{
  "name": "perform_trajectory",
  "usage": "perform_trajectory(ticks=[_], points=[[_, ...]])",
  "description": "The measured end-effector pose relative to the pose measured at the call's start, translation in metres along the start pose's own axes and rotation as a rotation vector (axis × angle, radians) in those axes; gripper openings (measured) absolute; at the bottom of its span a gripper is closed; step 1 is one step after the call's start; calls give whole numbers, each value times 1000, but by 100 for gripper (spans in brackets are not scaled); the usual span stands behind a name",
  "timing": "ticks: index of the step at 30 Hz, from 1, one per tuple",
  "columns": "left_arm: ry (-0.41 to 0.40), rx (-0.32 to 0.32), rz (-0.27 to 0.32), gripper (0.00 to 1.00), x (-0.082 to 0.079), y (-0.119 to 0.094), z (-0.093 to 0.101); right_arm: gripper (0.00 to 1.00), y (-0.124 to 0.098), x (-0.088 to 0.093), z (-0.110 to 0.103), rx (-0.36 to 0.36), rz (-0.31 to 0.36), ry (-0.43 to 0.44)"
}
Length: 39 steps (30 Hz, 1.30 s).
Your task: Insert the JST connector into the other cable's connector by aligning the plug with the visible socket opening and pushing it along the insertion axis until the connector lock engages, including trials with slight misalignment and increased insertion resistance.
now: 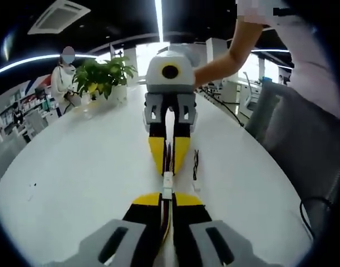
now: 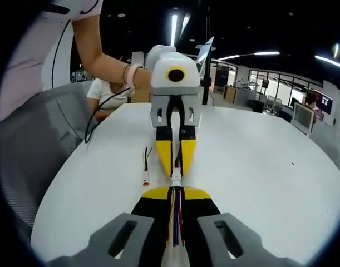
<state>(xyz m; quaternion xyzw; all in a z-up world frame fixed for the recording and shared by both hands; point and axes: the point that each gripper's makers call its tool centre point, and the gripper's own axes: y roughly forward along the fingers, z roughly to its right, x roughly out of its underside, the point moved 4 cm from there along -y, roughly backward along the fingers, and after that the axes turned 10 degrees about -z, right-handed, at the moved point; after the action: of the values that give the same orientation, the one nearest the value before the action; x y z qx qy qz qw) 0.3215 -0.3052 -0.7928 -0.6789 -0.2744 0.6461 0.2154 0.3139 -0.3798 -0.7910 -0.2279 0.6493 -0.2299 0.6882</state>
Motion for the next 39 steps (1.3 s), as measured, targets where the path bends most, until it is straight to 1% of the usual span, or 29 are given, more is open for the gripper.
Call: perform_trajectory(ticks=[1, 5, 6, 11, 13, 15, 22, 27, 30, 34, 39], points=[[0, 3, 20, 0, -3, 0, 1, 3, 0, -1, -1, -10, 6, 2], [25, 3, 1, 0, -3, 1, 2, 3, 1, 0, -2, -15, -2, -10], [21, 11, 0, 0, -2, 1, 3, 3, 2, 0, -3, -22, -1, -13], [14, 7, -1, 0, -3, 1, 3, 3, 5, 0, -2, -23, 3, -20], [22, 6, -24, 0, 0, 3, 5, 3, 10, 2, -3, -28, -11, -34], [20, 8, -31, 0, 3, 4, 4, 3, 12, 4, -3, -33, -16, -34], [-6, -9, -38, 0, 9, 6, 1, 3, 18, 6, 2, -32, -16, -28], [-29, -15, -53, 0, 16, 9, -2, 3, 25, 9, 5, -31, -22, -28], [-59, -16, -51, 0, 20, 11, -3, 3, 28, 12, 6, -38, -23, -22], [-62, -17, -55, 0, 22, 12, -3, 4, 30, 14, 6, -42, -26, -16], [-85, -23, -41, 0, 24, 12, -4, 4, 31, 16, 8, -44, -29, 6]])
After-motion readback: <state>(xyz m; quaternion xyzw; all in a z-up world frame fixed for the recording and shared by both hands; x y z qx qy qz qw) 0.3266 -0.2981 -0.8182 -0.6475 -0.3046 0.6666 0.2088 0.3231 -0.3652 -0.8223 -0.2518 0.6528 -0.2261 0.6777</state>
